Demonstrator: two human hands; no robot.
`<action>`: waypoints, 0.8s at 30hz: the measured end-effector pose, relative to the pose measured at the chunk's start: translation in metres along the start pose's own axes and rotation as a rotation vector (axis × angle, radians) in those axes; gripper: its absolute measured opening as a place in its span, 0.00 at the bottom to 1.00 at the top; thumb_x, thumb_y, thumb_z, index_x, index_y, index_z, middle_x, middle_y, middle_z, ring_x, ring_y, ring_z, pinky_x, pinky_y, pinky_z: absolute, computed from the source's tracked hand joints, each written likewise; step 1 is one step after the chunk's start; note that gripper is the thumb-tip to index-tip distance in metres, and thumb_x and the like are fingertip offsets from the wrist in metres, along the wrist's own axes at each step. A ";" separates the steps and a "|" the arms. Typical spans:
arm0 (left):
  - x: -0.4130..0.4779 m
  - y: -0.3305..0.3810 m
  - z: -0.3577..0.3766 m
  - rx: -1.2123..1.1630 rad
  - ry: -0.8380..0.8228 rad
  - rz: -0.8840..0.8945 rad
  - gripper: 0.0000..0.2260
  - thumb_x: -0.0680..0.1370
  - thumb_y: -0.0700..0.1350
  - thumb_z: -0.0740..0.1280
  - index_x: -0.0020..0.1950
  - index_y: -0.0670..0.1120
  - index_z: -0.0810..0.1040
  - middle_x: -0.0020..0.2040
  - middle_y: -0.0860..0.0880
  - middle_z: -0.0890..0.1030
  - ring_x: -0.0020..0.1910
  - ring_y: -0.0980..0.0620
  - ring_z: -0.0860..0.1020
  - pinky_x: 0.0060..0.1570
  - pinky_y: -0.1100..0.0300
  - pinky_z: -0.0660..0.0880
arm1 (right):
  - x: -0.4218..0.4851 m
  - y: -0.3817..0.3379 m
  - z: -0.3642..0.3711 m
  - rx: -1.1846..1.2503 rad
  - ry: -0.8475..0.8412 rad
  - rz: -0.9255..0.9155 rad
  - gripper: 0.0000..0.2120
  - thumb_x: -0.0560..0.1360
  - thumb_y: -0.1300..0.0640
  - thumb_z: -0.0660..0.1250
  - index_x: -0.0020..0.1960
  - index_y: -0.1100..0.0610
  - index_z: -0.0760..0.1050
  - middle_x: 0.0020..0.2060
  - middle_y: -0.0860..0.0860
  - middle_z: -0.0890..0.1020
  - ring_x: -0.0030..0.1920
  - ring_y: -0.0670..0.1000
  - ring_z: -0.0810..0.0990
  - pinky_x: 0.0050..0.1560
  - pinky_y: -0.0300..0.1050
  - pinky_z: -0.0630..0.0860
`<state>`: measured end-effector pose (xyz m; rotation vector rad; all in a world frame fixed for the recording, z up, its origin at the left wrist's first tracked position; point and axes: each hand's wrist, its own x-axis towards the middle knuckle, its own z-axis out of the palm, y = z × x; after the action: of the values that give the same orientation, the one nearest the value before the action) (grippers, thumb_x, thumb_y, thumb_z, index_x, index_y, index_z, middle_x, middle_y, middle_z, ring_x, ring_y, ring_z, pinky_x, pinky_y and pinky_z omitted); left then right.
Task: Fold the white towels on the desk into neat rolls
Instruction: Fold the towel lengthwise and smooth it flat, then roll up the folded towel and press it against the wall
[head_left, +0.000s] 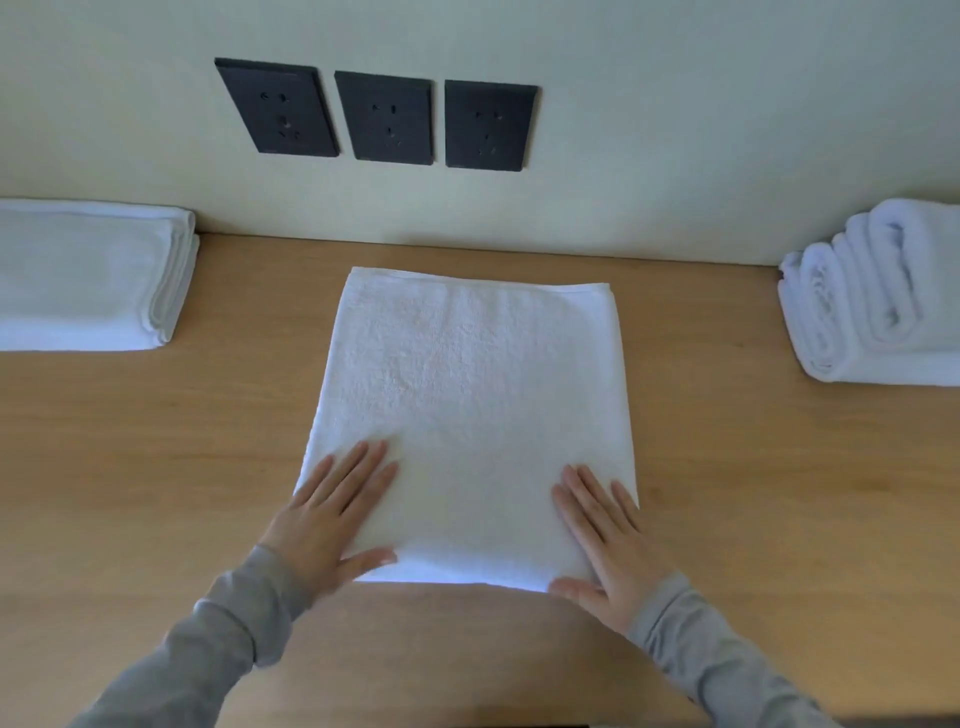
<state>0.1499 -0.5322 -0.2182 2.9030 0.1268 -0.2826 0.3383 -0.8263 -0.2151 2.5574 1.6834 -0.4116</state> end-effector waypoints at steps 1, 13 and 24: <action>-0.009 -0.006 0.000 0.026 -0.028 0.047 0.41 0.74 0.71 0.51 0.76 0.43 0.56 0.73 0.43 0.64 0.73 0.47 0.59 0.71 0.50 0.53 | -0.007 0.002 -0.001 -0.031 -0.015 -0.035 0.44 0.70 0.30 0.54 0.73 0.61 0.59 0.74 0.57 0.59 0.74 0.55 0.54 0.68 0.56 0.55; -0.014 -0.035 -0.029 0.046 0.084 0.204 0.48 0.46 0.53 0.84 0.61 0.44 0.70 0.56 0.46 0.76 0.49 0.49 0.80 0.35 0.58 0.80 | -0.022 0.013 -0.017 0.141 0.257 -0.028 0.31 0.47 0.58 0.79 0.50 0.62 0.81 0.50 0.54 0.79 0.46 0.52 0.83 0.42 0.37 0.79; -0.005 -0.034 -0.121 -0.931 -0.037 -0.177 0.22 0.58 0.59 0.73 0.50 0.54 0.81 0.47 0.49 0.82 0.46 0.58 0.79 0.46 0.66 0.74 | -0.021 0.066 -0.122 1.040 0.276 0.308 0.18 0.61 0.61 0.77 0.48 0.50 0.78 0.42 0.48 0.82 0.41 0.41 0.80 0.37 0.33 0.76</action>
<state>0.1634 -0.4718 -0.1091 1.9636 0.3902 -0.2219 0.4137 -0.8493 -0.0993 3.6531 1.2532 -1.2130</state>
